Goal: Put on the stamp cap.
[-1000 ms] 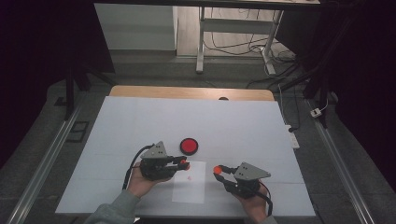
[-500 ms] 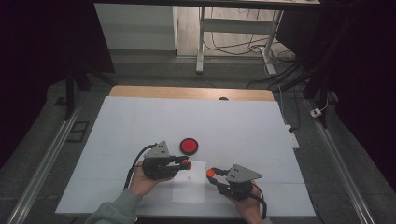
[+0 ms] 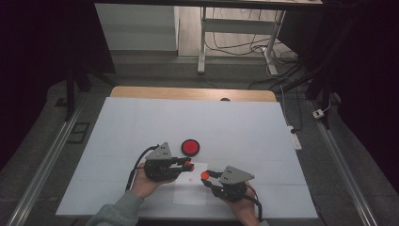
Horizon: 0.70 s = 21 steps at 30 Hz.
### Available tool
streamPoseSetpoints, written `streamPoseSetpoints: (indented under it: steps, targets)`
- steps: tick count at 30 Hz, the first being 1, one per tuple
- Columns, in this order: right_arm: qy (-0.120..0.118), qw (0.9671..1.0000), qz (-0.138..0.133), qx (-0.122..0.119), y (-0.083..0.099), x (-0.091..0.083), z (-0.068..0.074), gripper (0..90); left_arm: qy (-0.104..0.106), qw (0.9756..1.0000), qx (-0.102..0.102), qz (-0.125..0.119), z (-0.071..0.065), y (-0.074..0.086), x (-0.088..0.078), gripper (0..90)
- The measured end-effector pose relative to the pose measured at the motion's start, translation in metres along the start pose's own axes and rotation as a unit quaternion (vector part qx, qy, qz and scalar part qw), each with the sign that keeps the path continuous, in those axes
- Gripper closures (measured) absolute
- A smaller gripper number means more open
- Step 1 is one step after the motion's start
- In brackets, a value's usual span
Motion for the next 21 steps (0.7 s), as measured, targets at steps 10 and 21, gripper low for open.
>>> streamPoseSetpoints:
  steps: [10,21]
  targets:
    - [-0.005,1.0000,0.001,-0.005,-0.007,0.010,0.002,64.1,0.003,1.0000,-0.002,-0.003,-0.001,-0.002,0.001,71.7]
    - [-0.011,0.9999,0.000,-0.010,-0.010,0.014,0.008,64.1,0.020,0.9998,0.002,-0.003,-0.006,-0.004,0.006,71.7]
Point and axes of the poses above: each handheld gripper's, and its own axes: x roughly forward along the jaws, y roughly out of its underside, z roughly to its left, the point moved 5 cm from there along x, roughly forward along the jaws, and after that the axes turned 15 degrees about z, right-handed, at the moved point
